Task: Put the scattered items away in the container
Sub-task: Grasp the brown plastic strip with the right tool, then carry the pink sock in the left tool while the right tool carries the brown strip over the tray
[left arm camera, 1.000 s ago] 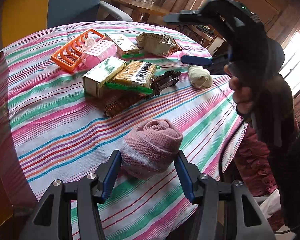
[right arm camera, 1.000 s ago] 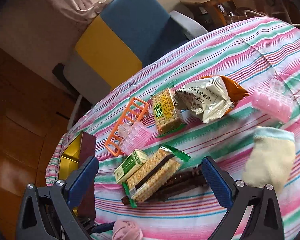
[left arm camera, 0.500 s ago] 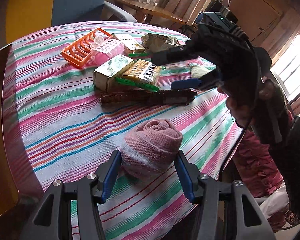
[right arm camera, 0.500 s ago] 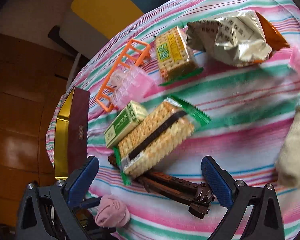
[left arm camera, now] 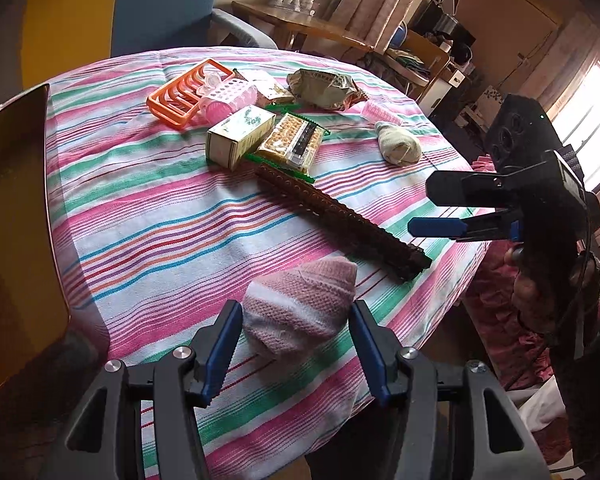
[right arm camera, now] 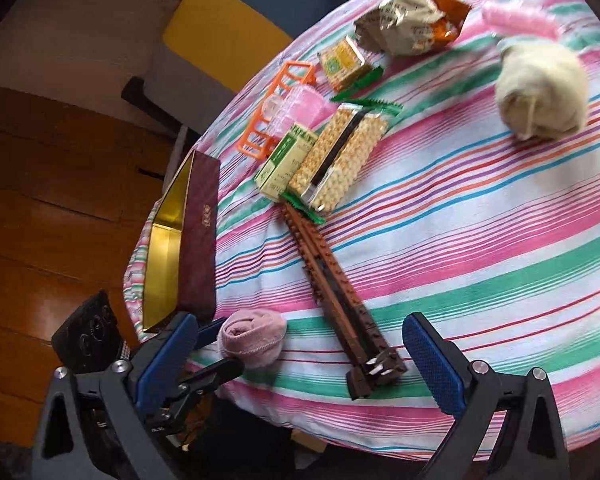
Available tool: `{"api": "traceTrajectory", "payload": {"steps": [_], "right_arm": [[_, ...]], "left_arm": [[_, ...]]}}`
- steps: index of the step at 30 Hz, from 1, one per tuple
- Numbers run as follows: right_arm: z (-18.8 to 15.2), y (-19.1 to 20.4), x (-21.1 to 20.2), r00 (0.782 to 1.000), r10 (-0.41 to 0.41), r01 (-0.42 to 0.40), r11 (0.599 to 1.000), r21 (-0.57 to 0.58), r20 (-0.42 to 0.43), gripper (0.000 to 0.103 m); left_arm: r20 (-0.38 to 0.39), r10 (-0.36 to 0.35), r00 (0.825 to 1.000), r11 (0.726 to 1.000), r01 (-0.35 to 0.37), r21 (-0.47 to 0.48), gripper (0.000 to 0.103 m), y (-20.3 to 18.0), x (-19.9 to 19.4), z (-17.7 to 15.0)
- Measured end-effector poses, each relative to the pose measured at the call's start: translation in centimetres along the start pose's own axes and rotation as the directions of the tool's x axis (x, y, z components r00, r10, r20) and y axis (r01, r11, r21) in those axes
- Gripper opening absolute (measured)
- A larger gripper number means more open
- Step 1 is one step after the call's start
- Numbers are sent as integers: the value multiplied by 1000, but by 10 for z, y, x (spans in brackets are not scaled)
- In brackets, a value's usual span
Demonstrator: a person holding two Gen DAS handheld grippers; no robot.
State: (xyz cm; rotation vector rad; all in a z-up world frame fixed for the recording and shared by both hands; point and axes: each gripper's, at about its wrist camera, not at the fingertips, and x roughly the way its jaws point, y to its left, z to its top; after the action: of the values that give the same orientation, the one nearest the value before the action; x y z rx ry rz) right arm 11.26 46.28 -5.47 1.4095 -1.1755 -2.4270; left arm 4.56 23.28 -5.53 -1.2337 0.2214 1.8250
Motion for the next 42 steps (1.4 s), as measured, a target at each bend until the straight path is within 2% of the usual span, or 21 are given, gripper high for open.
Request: {"api": "traceTrajectory", "payload": {"steps": [3,8,10,12,13,15,17,24,26,31,32,33,37,42], "right_arm": [[0,2,-12,986,-142,145,989,-31,89,103],[-5,14,-18,932,-314,338,933,-123,182,103],[-9,19,-19,908,-361,397,902,-167,212,99],[-14,23,-16,900,-382,421,886,-195,209,86],[-15,24,-13,901,-386,423,882,-205,200,83],[-18,25,-9,909,-381,412,884,-222,171,64],[-22,26,-5,919,-369,394,886,-244,142,53],[-26,40,10,924,-375,372,835,-405,77,53],[-24,44,18,922,-384,368,814,-449,58,53],[-20,43,37,906,-424,371,778,-507,13,40],[-20,43,39,902,-432,375,772,-513,10,34],[-21,42,39,901,-433,377,770,-514,11,30],[-22,38,37,908,-419,376,781,-499,29,30],[-21,36,38,912,-410,369,800,-473,18,34]], "left_arm": [[19,29,999,999,-30,36,61,-5,-4,2],[29,62,998,993,-65,103,62,-9,-3,1],[29,55,998,993,-58,100,65,-7,0,0],[30,43,999,995,-46,94,65,-5,1,1],[32,40,999,995,-43,95,65,-5,2,1],[31,29,999,994,-32,101,65,-7,3,3],[27,7,1000,993,-10,113,65,-9,4,4],[-1,-66,998,989,65,136,65,-8,4,7],[-13,-62,998,988,63,139,65,-6,7,7],[-41,-43,998,984,49,174,65,-10,17,6],[-42,-42,998,985,49,168,65,-10,19,6],[-45,-43,998,986,50,156,64,-8,21,6],[-55,-47,997,993,52,110,63,-3,30,7],[-43,-30,999,997,33,68,63,-1,33,4]]}}
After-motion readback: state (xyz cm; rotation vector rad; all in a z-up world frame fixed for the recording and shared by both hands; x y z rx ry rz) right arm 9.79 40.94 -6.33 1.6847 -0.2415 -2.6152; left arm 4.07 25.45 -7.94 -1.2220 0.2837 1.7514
